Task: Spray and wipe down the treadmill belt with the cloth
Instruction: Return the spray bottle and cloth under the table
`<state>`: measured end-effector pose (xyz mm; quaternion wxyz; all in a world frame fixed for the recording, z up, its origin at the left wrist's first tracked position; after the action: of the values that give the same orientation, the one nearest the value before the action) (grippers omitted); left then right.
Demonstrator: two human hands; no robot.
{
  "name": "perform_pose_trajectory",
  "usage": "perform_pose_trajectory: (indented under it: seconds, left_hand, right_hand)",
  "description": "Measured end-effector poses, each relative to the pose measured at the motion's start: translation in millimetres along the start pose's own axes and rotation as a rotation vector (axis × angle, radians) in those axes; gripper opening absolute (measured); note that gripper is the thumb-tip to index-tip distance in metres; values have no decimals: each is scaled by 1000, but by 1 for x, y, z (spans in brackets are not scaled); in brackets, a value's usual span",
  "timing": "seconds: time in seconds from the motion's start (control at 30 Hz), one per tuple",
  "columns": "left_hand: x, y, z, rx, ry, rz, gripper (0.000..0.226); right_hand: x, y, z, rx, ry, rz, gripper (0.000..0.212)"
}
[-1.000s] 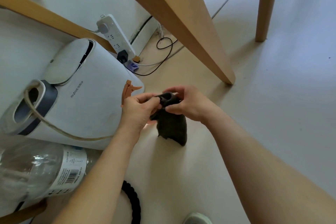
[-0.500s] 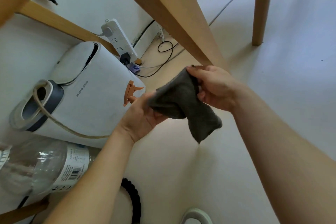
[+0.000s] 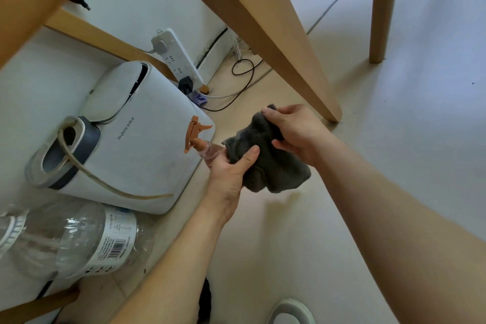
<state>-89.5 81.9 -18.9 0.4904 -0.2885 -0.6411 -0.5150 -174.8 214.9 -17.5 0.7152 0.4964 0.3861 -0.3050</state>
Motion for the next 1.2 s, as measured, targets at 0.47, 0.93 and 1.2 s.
perform_pose_trajectory:
  seconds: [0.47, 0.93, 1.2]
  left_hand:
    - [27, -19, -51, -125, 78, -114, 45]
    - [16, -4, -67, -284, -256, -45, 38]
    - [15, -14, -30, -318, -752, -106, 12]
  right_hand:
    - [39, -11, 40, -535, 88, 118, 43]
    - [-15, 22, 29, -342, 611, -339, 41]
    - [-28, 23, 32, -239, 436, -416, 37]
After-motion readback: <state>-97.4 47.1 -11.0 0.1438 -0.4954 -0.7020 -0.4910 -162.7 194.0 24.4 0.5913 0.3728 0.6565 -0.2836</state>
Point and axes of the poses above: each hand's wrist, its own y-axis away from the middle knuckle, its own z-axis out of the palm, x = y × z, the point moved 8 cm from there along -y, towards the middle knuckle
